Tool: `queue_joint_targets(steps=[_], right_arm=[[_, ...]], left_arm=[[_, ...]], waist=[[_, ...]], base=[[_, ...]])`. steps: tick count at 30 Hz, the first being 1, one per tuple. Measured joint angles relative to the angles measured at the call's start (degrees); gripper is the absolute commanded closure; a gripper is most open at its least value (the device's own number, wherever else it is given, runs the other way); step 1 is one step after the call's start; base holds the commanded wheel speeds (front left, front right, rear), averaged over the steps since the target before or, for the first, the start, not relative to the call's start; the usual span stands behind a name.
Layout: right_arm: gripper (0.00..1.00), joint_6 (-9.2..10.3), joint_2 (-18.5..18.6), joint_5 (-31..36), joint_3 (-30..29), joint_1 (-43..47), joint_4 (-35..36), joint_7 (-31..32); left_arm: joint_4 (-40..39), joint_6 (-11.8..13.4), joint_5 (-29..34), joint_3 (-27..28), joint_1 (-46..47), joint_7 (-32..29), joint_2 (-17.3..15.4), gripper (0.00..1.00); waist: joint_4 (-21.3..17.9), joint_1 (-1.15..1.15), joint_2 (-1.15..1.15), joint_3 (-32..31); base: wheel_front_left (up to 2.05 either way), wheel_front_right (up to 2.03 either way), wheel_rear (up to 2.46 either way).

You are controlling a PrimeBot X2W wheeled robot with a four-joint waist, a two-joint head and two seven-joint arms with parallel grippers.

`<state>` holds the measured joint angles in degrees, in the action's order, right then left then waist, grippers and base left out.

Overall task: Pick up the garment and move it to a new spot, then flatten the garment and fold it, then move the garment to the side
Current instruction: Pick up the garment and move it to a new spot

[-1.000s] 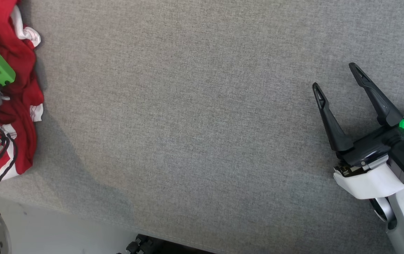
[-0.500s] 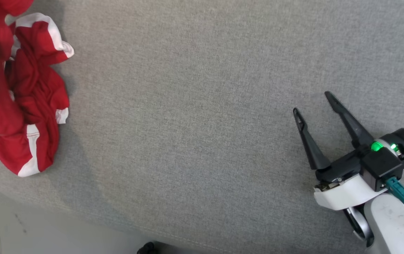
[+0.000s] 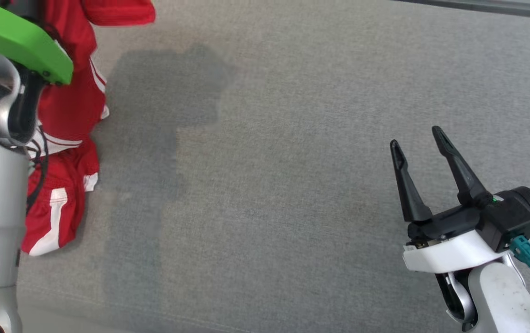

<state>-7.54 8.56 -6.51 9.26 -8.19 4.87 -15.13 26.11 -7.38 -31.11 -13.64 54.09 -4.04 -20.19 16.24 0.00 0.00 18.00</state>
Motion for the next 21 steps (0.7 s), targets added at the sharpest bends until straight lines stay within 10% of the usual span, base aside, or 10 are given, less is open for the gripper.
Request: queue_joint_targets(steps=[10, 21], right_arm=[[0.00, 0.00, -3.02, 0.07, -3.08, 2.04, 0.76, 0.00], [0.00, 0.01, -5.33, -0.23, -3.30, 2.23, 0.97, 0.00]], left_arm=[[-16.91, 1.71, -1.70, -6.06, -6.62, -6.10, 6.61, 1.00], [-11.35, 1.78, 0.15, -16.05, -7.05, -4.44, 14.84, 1.00]], waist=[[-10.47, 0.00, 0.00, -3.70], [-22.73, 0.00, 0.00, -3.87]], base=[[0.00, 0.00, 0.00], [0.00, 0.00, 0.00]])
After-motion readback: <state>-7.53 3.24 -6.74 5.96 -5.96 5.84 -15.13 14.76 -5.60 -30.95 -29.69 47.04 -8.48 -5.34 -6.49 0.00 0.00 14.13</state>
